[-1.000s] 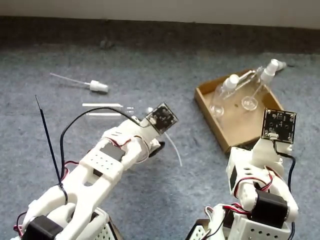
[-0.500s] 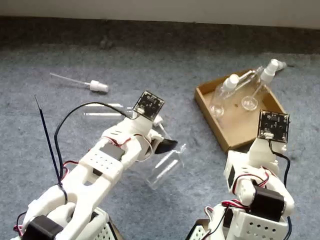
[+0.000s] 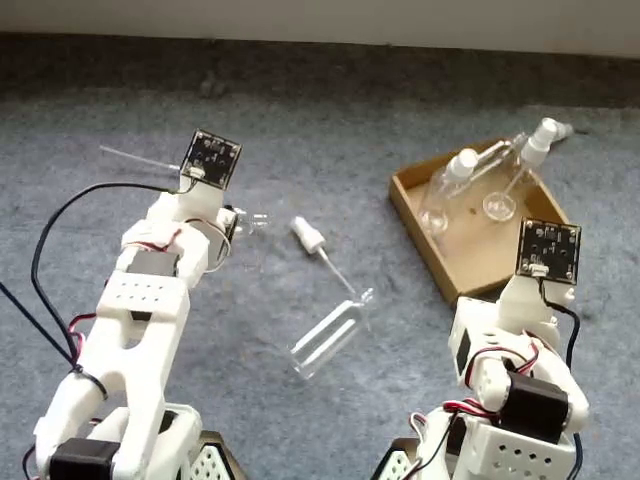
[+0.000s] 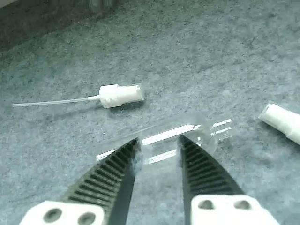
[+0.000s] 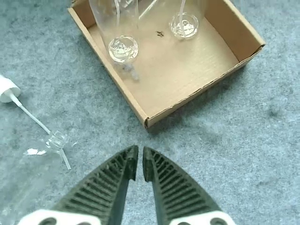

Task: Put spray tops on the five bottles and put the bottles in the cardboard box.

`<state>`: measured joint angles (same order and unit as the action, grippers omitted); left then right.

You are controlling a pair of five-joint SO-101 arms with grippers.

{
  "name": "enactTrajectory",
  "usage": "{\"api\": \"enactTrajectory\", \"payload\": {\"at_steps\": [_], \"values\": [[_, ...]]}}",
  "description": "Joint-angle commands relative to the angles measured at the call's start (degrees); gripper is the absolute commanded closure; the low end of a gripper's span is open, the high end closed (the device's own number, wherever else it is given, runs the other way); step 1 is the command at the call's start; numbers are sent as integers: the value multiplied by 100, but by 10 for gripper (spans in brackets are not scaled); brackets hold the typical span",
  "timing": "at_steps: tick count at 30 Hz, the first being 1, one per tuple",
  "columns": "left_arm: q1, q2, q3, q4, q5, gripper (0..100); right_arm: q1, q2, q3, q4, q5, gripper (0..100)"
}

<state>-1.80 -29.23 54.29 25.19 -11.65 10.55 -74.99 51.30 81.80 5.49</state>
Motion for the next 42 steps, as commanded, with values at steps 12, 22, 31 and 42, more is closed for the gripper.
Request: {"api": "enactTrajectory", "payload": {"at_steps": [12, 22, 31, 42], "values": [[-637, 2097, -2457, 35, -580, 995, 40, -40, -22, -119, 62, 991], [-840, 5516, -6220, 818, 448, 995, 48, -40, 242, -127, 62, 991], [-927, 7336, -8919, 3077, 404, 796, 22, -40, 251, -154, 62, 991], [-1015, 8163, -10299, 4334, -1407, 769, 40, -40, 259, -163, 62, 991]]}}
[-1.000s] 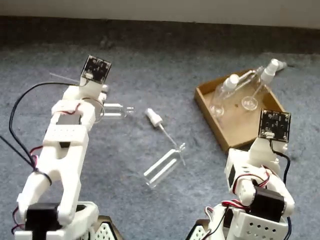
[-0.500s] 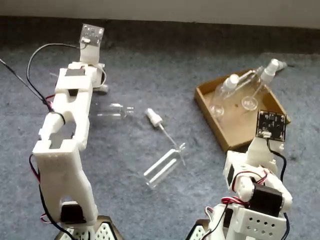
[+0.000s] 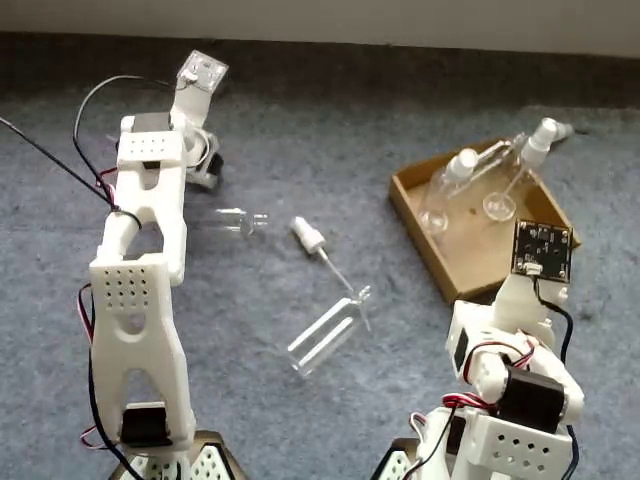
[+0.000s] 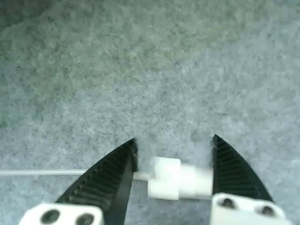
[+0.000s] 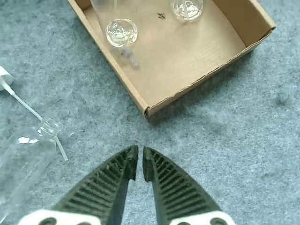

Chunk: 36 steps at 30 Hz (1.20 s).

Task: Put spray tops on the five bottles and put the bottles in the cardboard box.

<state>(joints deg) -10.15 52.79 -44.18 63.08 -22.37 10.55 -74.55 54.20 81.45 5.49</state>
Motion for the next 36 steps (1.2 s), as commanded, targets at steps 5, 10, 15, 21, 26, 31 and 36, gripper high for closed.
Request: {"api": "enactTrajectory", "payload": {"at_steps": [5, 10, 15, 21, 26, 31, 36], "values": [[-426, -22, -655, 967, -325, 769, 22, -84, -31, -127, 62, 991], [-576, -48, -664, 1679, -325, 769, 22, -84, -31, -127, 62, 991], [-567, -48, -664, 2356, 79, 769, 22, -84, -31, -127, 62, 991], [-374, -48, -664, 3446, 571, 769, 22, -84, -31, -127, 62, 991], [-110, -48, -629, 3719, 756, 769, 22, -84, -31, -127, 62, 991], [259, -48, -629, 3736, 782, 769, 22, -84, -31, -127, 62, 991], [593, -48, -462, 3745, 853, 769, 31, -84, -31, -127, 62, 991]]}}
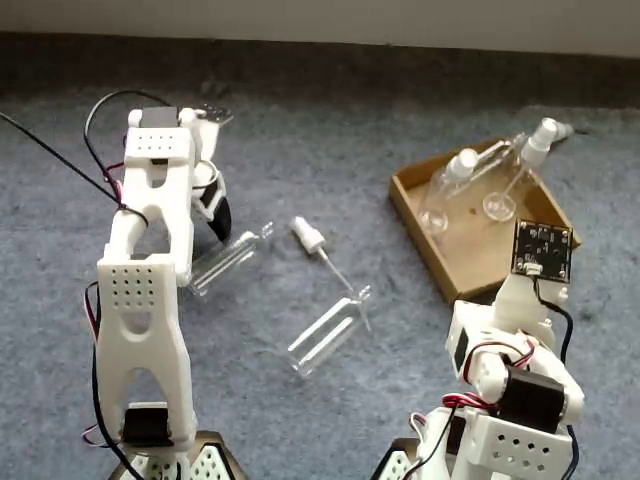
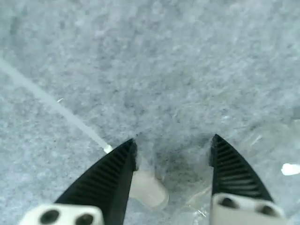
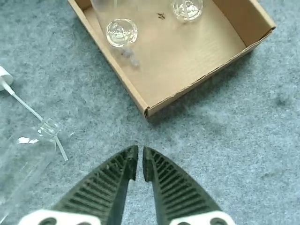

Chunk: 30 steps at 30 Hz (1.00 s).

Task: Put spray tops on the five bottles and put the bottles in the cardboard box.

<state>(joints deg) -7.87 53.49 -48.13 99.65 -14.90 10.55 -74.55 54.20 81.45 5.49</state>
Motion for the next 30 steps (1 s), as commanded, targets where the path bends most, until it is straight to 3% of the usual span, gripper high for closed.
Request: {"api": "enactTrajectory", "payload": {"at_steps": [1, 11, 28, 30], "values": [[435, -127, 66, 88, 105, 769, 31, -84, -31, -127, 62, 991], [760, -268, 321, 88, 97, 769, 22, -84, -31, -127, 62, 991], [620, -2413, 365, 88, 79, 769, 13, -84, -31, -127, 88, 991], [620, -2730, 453, 88, 79, 769, 13, -75, -40, -119, 492, 991]]}}
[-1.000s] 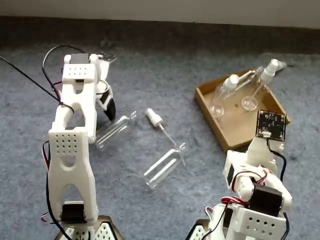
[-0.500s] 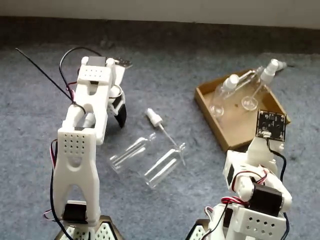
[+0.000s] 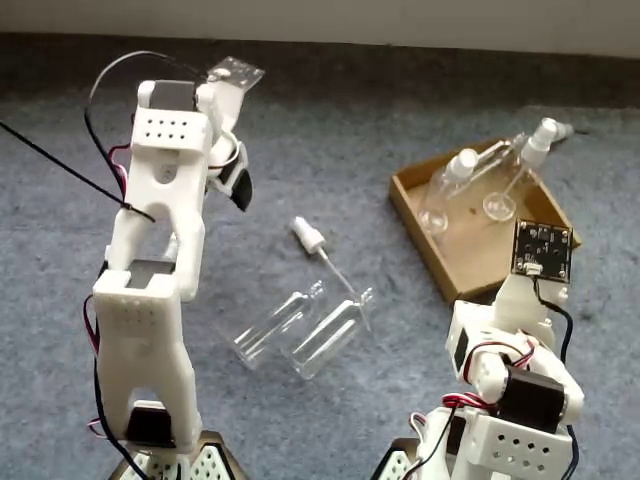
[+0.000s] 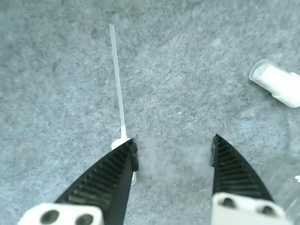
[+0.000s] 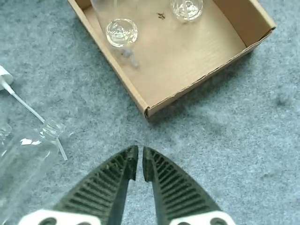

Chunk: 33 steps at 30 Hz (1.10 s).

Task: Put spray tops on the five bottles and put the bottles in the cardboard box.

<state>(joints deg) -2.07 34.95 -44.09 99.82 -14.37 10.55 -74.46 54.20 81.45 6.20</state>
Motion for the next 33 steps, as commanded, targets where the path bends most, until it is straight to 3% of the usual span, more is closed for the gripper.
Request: {"api": "enactTrajectory", "payload": {"at_steps": [1, 11, 16, 20, 24, 27, 33], "values": [[40, -1051, 180, 70, 26, 769, 13, -66, -40, -92, 642, 991], [48, -3152, 2114, 53, 18, 769, 13, -40, -233, -75, 756, 987], [40, -3987, 3037, 26, 9, 771, 13, -40, -585, 312, 765, 843], [40, -4620, 3776, 0, 9, 854, 13, -40, -954, 409, 765, 745], [-13, -5235, 4541, -308, 9, 882, 13, -40, -1314, 418, 738, 742], [-189, -5657, 5191, -659, 9, 866, 13, 13, -1543, 426, 290, 742], [-743, -6457, 6835, -1723, 9, 867, -4, 1130, -2484, 971, -211, 742]]}}
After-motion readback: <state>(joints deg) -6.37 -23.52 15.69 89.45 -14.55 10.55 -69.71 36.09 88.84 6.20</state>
